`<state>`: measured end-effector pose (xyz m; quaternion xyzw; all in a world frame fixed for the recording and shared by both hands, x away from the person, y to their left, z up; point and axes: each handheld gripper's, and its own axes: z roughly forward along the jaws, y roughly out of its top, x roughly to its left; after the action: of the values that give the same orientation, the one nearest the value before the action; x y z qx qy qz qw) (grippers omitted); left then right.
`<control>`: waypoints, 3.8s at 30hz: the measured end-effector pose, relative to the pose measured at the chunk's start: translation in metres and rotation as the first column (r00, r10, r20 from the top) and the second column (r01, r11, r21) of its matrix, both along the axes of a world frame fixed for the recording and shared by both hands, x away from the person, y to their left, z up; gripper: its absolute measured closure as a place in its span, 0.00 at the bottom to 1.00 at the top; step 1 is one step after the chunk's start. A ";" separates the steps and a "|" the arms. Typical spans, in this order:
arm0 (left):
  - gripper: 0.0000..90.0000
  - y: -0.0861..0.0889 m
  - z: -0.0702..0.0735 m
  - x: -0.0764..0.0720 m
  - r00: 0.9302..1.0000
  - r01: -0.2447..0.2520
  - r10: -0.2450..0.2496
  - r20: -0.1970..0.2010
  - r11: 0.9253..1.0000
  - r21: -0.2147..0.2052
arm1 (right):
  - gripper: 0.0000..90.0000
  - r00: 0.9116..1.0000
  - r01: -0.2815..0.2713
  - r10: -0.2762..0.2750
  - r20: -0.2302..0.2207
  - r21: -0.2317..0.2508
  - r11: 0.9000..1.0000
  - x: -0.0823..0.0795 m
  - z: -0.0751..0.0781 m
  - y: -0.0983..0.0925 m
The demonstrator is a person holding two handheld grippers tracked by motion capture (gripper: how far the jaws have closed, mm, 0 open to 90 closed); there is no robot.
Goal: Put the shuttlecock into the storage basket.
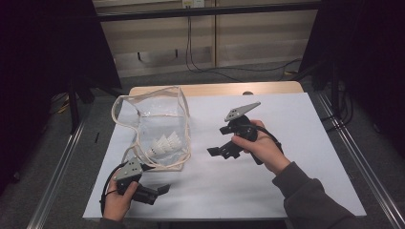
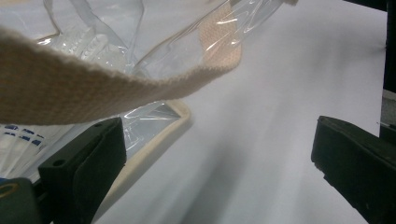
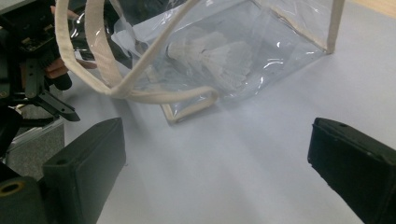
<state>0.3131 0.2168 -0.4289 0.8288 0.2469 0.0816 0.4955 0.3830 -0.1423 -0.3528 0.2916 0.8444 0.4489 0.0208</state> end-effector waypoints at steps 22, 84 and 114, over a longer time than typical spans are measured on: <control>0.04 -0.001 0.000 0.000 1.000 0.004 -0.004 -0.001 1.000 0.000 | 0.04 0.999 0.044 -0.044 -0.005 -0.001 0.999 -0.009 -0.026 -0.031; 0.04 -0.002 -0.001 0.002 1.000 0.006 -0.006 -0.004 1.000 0.005 | 0.04 0.983 0.182 -0.182 0.022 -0.019 0.983 -0.041 -0.068 -0.113; 0.04 -0.004 -0.001 0.002 1.000 0.008 -0.008 -0.004 1.000 0.014 | 0.04 0.973 0.228 -0.228 0.032 0.006 0.974 -0.058 -0.080 -0.143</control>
<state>0.3150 0.2130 -0.4302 0.8333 0.2439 0.0797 0.4897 0.3249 -0.2855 -0.4324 0.3793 0.8043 0.4494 0.0856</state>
